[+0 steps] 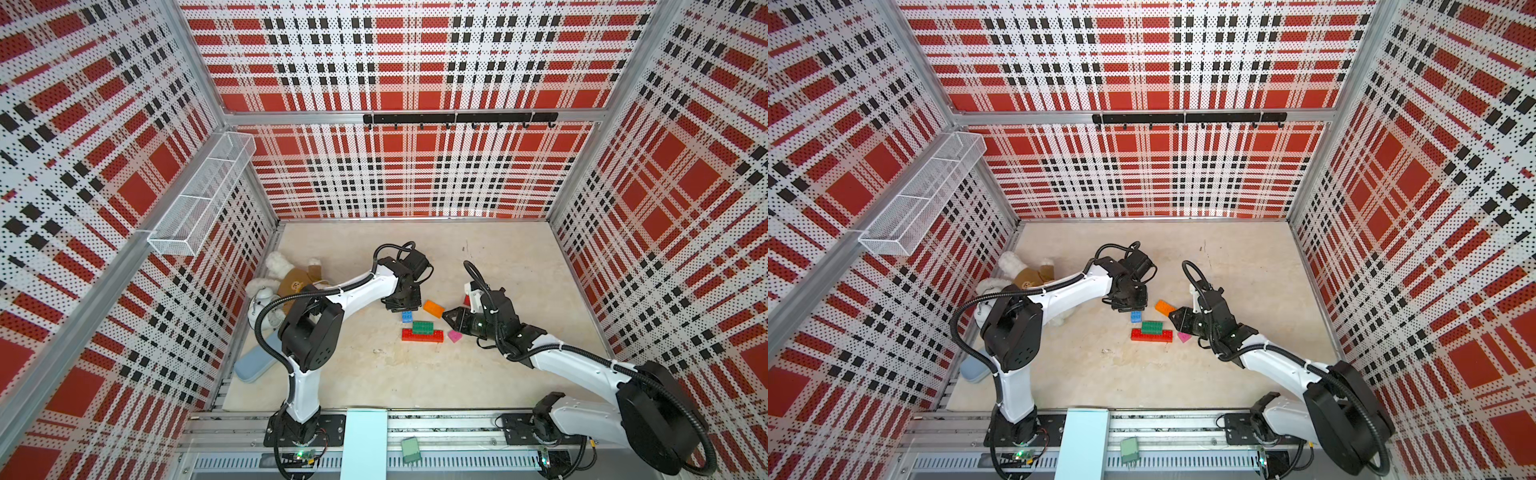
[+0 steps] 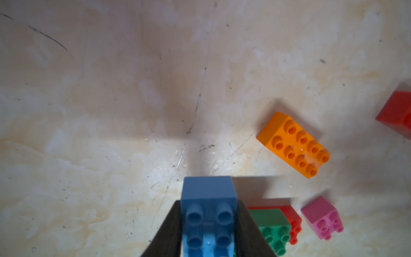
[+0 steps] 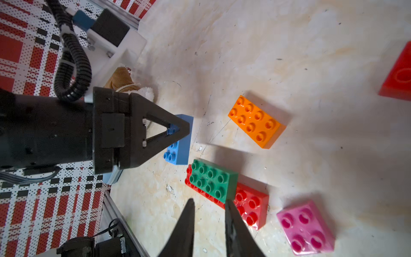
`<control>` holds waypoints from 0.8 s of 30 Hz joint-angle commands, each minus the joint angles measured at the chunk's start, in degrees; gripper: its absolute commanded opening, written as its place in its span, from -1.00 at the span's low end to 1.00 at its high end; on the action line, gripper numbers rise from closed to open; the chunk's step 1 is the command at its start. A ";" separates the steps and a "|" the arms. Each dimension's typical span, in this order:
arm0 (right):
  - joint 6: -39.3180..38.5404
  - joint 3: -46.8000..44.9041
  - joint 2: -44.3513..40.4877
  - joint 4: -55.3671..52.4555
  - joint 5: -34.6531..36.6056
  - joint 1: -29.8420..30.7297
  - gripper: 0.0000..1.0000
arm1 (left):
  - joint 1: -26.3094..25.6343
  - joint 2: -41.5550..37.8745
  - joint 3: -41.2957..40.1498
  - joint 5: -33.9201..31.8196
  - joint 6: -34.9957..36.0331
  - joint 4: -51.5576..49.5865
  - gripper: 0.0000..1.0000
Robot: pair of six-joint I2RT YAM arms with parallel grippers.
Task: Assemble a small pinwheel with lego
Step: Assemble the lego brick with the lego brick.
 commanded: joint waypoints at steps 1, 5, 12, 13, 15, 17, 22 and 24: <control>2.69 -0.69 1.31 6.67 0.31 1.54 -0.56 | -0.52 0.11 -1.33 0.55 1.36 0.07 -0.33; 3.61 -0.86 2.46 8.82 0.27 3.07 -0.64 | -1.09 0.15 -2.64 1.15 1.12 0.18 -0.33; 5.71 -1.79 5.47 14.69 0.12 5.81 -0.70 | -1.80 0.15 -3.94 0.12 0.22 1.49 -0.33; 6.15 -2.07 6.12 15.93 0.02 6.11 -0.71 | -1.91 0.11 -4.16 0.22 -0.05 1.64 -0.33; 7.10 -2.74 7.45 18.36 0.06 6.62 -0.74 | -2.07 0.15 -4.59 -0.11 -0.78 1.74 -0.33; 7.89 -3.23 8.47 20.33 -0.26 6.91 -0.75 | -2.16 -0.01 -5.04 -0.81 -1.69 1.73 -0.33; 8.21 -2.70 10.62 21.59 -0.25 8.38 -0.77 | -2.16 -0.37 -5.95 -1.91 -2.64 2.77 -0.32; 8.37 -2.28 11.42 21.91 -0.30 8.90 -0.77 | -2.18 -0.37 -5.67 -1.90 -2.94 3.00 -0.32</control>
